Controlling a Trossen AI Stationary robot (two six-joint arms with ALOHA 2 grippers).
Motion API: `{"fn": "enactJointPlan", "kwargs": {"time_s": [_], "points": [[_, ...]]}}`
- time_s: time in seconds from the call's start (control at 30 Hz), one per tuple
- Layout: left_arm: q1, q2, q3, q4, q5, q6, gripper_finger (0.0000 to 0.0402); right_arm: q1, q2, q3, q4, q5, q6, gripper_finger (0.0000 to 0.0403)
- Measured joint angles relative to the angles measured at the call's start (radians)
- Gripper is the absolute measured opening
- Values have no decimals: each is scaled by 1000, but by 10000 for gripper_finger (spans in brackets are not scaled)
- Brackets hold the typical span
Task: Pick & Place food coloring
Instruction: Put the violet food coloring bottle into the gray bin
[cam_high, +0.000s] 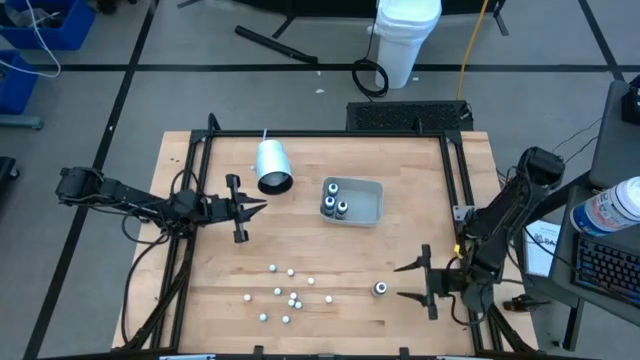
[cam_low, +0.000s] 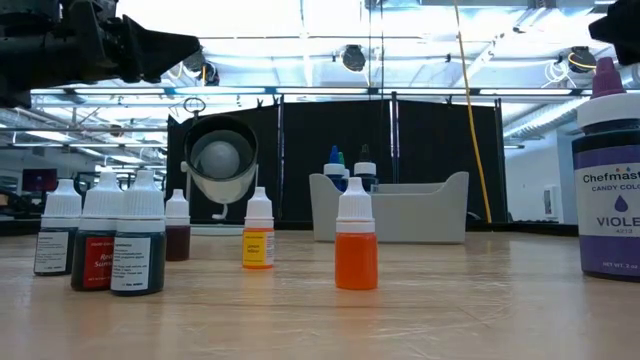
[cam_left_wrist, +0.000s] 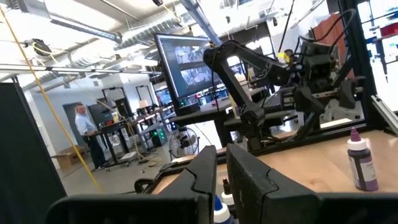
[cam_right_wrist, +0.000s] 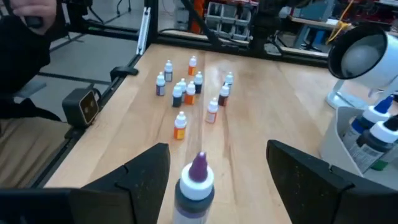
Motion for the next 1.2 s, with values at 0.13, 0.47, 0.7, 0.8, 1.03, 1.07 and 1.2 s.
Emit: {"fn": "enactJointPlan", "kwargs": {"time_s": [0.13,0.47,0.7,0.8,1.03,1.07,1.2], "points": [[0,0,0,0,0,-17,47,-5,34,-25,67,-7,-5,259],[0,0,0,-5,0,-25,47,-64,147,-84,210,-67,34,259],[0,0,0,-5,0,-22,47,-115,176,-99,269,-180,54,259],[0,0,0,-6,0,-22,47,-144,206,-99,300,-230,60,259],[0,0,0,-8,0,-25,47,-187,274,-100,386,-270,15,259],[0,0,0,-8,0,-25,47,-190,278,-100,385,-270,12,259],[0,0,0,-10,0,-41,47,-195,278,-100,389,-270,-4,259]]}}
